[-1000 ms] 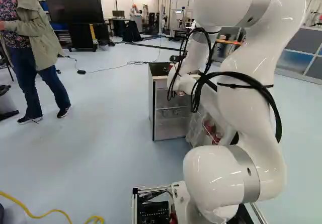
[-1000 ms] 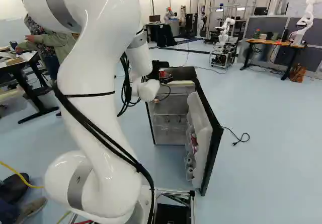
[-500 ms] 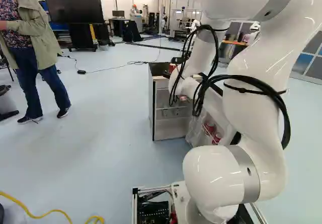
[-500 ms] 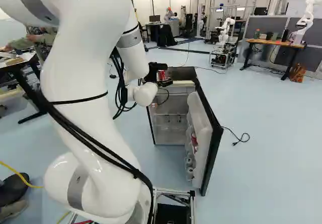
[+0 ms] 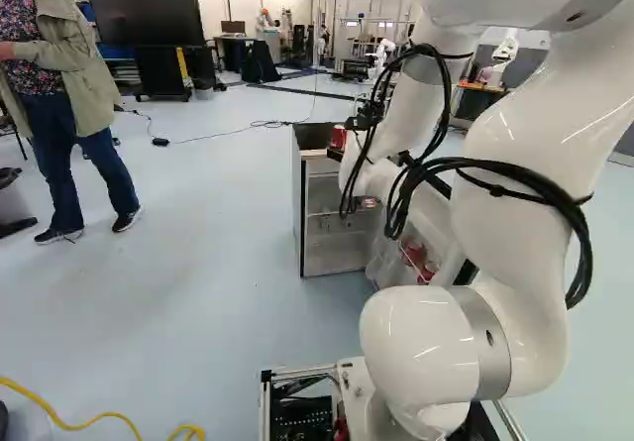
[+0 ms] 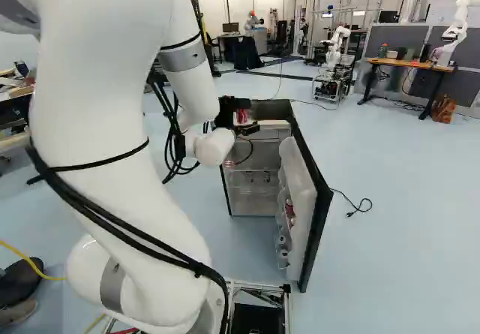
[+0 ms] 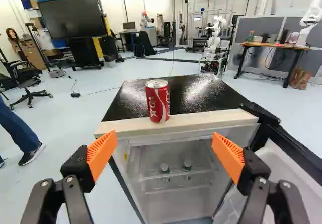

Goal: Grab a drink from the fridge

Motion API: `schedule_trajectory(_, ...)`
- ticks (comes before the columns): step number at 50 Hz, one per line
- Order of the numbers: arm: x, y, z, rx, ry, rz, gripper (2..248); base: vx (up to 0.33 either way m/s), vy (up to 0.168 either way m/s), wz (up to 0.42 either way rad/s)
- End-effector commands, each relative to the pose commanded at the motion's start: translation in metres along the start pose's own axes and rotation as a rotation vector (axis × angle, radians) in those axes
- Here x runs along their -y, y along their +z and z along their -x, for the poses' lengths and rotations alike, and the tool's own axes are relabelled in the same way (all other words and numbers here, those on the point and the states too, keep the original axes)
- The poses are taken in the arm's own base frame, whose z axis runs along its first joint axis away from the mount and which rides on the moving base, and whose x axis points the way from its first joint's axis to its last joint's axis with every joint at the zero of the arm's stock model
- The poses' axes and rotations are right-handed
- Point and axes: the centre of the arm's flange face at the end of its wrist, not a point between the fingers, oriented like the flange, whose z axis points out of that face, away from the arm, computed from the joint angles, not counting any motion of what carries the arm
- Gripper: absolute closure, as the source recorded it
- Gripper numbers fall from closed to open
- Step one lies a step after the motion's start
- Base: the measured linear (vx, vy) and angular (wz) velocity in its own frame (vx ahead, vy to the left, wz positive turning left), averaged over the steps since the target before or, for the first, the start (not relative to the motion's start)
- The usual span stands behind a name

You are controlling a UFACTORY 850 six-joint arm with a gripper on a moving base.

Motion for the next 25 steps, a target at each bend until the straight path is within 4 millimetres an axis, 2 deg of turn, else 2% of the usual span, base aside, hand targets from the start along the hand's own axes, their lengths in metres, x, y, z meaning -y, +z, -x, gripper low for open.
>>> schedule_trajectory(13,-0.016,-0.018,-0.009,-0.025,0.008,0.043,3,0.0,0.0,0.0)
schedule_trajectory(25,-0.034,-0.023,-0.019,-0.034,0.033,0.118,3,0.0,0.0,0.0)
